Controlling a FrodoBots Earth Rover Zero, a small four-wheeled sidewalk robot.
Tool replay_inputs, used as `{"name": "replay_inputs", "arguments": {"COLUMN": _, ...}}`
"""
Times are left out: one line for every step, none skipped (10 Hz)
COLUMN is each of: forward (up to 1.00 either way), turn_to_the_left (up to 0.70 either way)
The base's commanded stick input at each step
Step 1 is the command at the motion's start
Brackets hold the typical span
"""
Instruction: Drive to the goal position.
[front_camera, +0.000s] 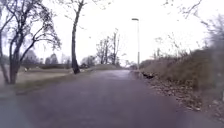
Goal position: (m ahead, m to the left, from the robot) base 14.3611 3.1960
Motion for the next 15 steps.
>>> {"name": "replay_inputs", "arguments": {"forward": 1.00, "turn_to_the_left": 0.00}}
{"name": "replay_inputs", "arguments": {"forward": 1.00, "turn_to_the_left": 0.00}}
{"name": "replay_inputs", "arguments": {"forward": 1.00, "turn_to_the_left": 0.00}}
{"name": "replay_inputs", "arguments": {"forward": 1.00, "turn_to_the_left": 0.00}}
{"name": "replay_inputs", "arguments": {"forward": 1.00, "turn_to_the_left": 0.00}}
{"name": "replay_inputs", "arguments": {"forward": 1.00, "turn_to_the_left": 0.00}}
{"name": "replay_inputs", "arguments": {"forward": 1.00, "turn_to_the_left": -0.36}}
{"name": "replay_inputs", "arguments": {"forward": 1.00, "turn_to_the_left": -0.39}}
{"name": "replay_inputs", "arguments": {"forward": 1.00, "turn_to_the_left": -0.40}}
{"name": "replay_inputs", "arguments": {"forward": 1.00, "turn_to_the_left": -0.20}}
{"name": "replay_inputs", "arguments": {"forward": 1.00, "turn_to_the_left": 0.00}}
{"name": "replay_inputs", "arguments": {"forward": 1.00, "turn_to_the_left": 0.00}}
{"name": "replay_inputs", "arguments": {"forward": 1.00, "turn_to_the_left": 0.00}}
{"name": "replay_inputs", "arguments": {"forward": 1.00, "turn_to_the_left": 0.00}}
{"name": "replay_inputs", "arguments": {"forward": 1.00, "turn_to_the_left": 0.00}}
